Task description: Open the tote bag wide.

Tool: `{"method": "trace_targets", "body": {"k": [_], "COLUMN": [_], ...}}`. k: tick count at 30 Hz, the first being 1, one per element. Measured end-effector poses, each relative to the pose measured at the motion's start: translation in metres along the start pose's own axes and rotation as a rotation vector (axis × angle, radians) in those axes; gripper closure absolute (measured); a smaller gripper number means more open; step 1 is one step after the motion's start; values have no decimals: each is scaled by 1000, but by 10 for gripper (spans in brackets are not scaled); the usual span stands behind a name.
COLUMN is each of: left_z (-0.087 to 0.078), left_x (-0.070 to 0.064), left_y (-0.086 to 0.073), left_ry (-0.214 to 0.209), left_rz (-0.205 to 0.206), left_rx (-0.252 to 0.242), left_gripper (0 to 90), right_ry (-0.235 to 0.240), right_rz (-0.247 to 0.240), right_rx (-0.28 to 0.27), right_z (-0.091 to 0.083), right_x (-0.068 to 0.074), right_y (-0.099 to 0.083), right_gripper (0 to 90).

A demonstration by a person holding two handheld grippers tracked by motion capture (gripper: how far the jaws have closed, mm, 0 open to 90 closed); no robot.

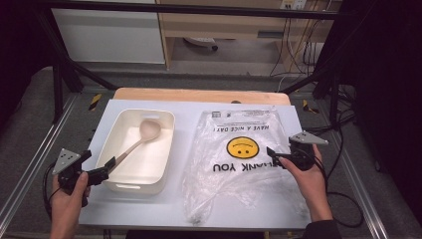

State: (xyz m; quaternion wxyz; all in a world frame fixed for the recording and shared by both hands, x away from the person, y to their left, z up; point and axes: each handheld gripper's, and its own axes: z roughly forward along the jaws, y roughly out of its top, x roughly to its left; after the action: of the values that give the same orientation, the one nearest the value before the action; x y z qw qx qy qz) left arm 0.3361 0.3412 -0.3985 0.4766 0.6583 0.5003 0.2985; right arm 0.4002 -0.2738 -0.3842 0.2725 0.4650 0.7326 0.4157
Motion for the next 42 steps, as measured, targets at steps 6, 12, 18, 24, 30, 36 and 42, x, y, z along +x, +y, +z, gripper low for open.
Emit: {"method": "trace_targets", "body": {"k": [6, 12, 18, 24, 30, 36, 42], "left_z": [0, 0, -1, -2, -2, -2, -2], "left_x": [1, 4, 3, 3, 3, 3, 4], "left_y": [-1, -2, -1, -1, -1, -1, -1], "left_ry": [-1, -6, 4, 9, 7, 6, 7], "left_rz": [-3, -14, -9, -21, -24, -24, -23], "left_rx": [-1, -7, -13, -22, -23, -23, -22], "left_gripper": [67, 54, 57, 59, 56, 56, 54], "right_ry": [15, 3, -36, -41, -73, -94, -104], "right_rz": [-16, 11, 41, 43, 66, 89, 101], "right_rx": [12, 37, 77, 90, 120, 115, 125], "right_z": [4, 16, 31, 32, 34, 30, 30], "right_x": [0, -13, -37, -45, -59, -69, -77], "right_y": [14, 19, 7, -2, -14, -22, -32], "right_gripper": [96, 104, 103, 104, 167, 209, 293]}}
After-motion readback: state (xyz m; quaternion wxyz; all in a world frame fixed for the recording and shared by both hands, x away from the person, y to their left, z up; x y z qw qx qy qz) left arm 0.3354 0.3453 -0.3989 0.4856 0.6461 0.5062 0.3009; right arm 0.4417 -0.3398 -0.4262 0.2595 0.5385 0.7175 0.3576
